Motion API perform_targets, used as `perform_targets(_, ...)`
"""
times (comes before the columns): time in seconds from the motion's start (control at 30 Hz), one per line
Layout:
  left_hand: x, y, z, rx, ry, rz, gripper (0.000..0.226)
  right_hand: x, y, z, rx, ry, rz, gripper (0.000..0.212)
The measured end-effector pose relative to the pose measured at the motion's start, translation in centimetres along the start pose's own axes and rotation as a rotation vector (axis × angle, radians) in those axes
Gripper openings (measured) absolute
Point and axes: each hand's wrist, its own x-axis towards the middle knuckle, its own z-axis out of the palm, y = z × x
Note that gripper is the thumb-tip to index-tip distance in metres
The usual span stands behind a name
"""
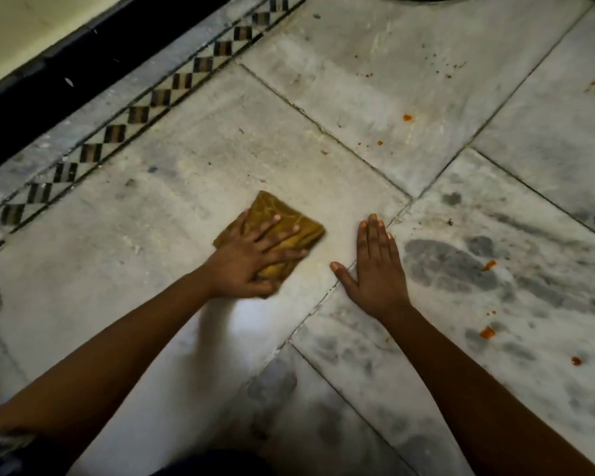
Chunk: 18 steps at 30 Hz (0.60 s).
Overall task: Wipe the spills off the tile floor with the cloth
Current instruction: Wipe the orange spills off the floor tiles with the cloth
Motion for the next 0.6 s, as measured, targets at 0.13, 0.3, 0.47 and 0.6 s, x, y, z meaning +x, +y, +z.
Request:
perform_targets(0.13,-1.3,-2.5,-1.3,-0.103,-0.052,-0.365,0.071,-1.6,0.4,0.2,-0.019,-0.002,-0.007,0.097)
perform_targets(0.3,6.9,0.0,-2.8,-0.170,-0.181,-0.538,0.087,-1.7,0.3,0.0,-0.020,-0.032,0.009,0.100)
perform_targets(0.47,5.1,4.7,-1.5,-0.073,-0.184,-0.258,0.075,-1.6,0.4,-0.1,-0.020,-0.046,-0.004,0.099)
perform_targets(0.6,-1.5,2.8,-1.5,-0.008,-0.103,-0.042,0.072,-1.5,0.6,-0.2,-0.024,-0.079,-0.006,0.098)
